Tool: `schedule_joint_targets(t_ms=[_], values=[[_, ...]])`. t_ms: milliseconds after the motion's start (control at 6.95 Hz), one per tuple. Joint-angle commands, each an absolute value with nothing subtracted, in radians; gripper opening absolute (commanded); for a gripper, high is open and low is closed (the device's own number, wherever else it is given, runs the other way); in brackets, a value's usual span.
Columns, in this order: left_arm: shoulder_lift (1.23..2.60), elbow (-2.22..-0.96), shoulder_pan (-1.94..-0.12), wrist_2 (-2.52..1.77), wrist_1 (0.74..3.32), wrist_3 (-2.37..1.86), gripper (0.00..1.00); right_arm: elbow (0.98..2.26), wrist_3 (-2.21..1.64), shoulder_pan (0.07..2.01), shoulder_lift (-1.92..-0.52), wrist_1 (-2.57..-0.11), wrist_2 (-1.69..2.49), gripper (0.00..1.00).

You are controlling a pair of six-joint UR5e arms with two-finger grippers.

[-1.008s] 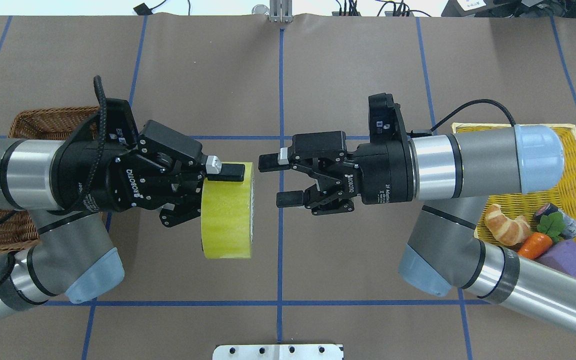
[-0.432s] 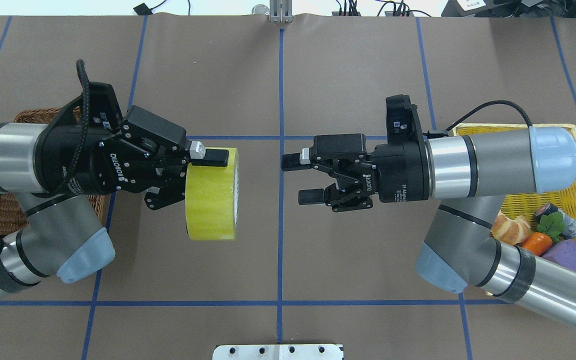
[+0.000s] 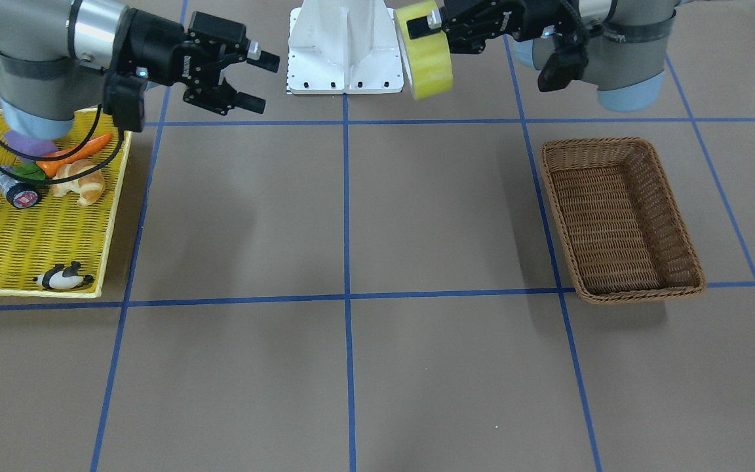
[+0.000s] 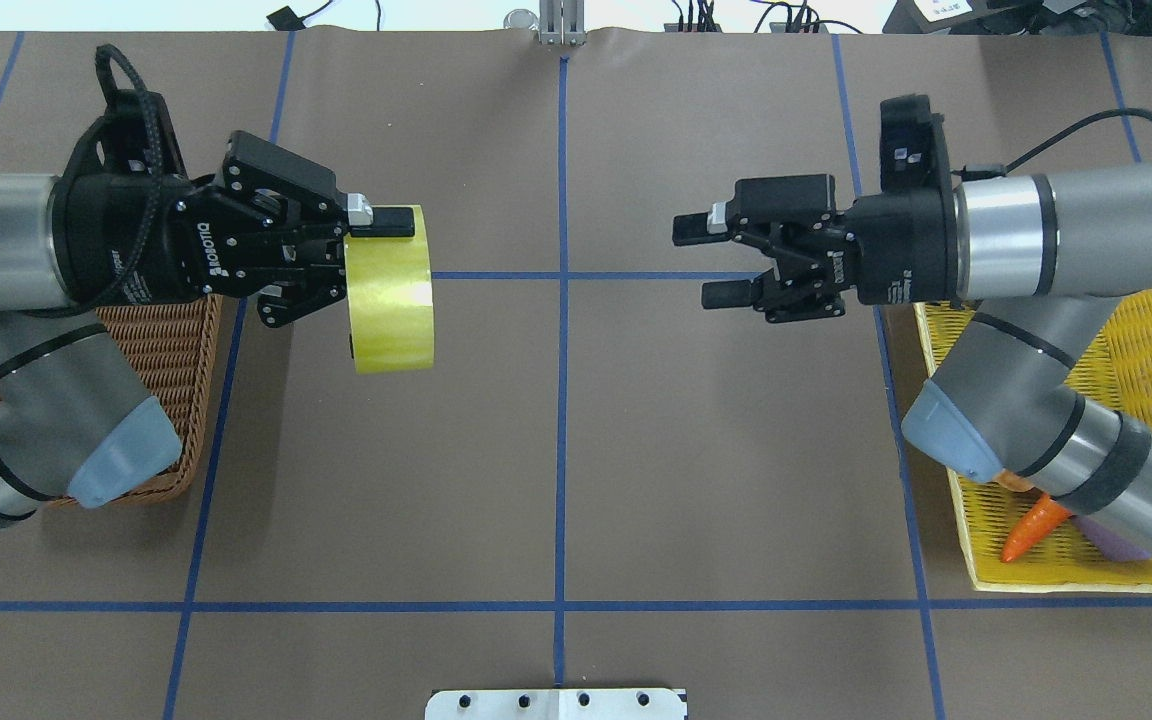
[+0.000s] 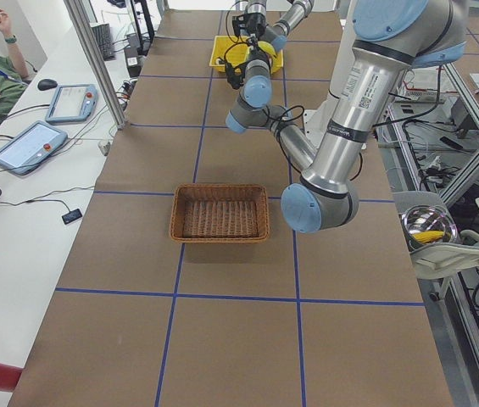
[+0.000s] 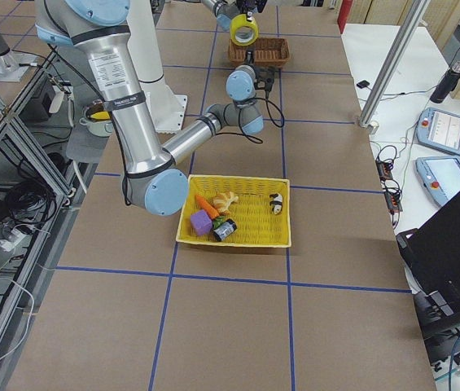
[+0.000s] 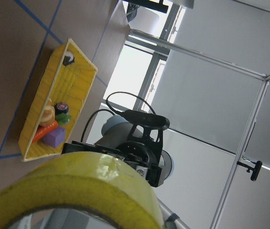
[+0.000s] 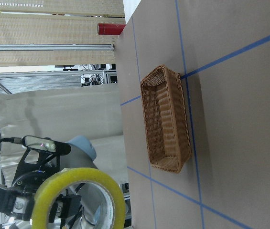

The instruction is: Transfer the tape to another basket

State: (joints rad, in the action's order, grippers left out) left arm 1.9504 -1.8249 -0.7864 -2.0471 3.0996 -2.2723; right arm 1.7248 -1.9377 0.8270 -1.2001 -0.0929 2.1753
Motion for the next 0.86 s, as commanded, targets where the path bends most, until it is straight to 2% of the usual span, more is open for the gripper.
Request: schedule_joint_targets(t_ms=[0, 288, 720], values=[[1.896, -1.833, -0.892, -2.174, 2.836, -1.988, 0.00, 1.620, -1.698, 0.980, -1.221, -0.160, 2.222, 1.00], [1.852, -1.827, -1.026, -2.272, 2.676, -1.774, 0.00, 1.621, -1.423, 1.072, -1.224, -0.425, 2.264, 1.00], [1.763, -1.832, -1.043, -2.269, 2.424, -1.413, 0.00, 1.631, -0.811, 1.204, -1.223, -0.959, 2.270, 1.00]])
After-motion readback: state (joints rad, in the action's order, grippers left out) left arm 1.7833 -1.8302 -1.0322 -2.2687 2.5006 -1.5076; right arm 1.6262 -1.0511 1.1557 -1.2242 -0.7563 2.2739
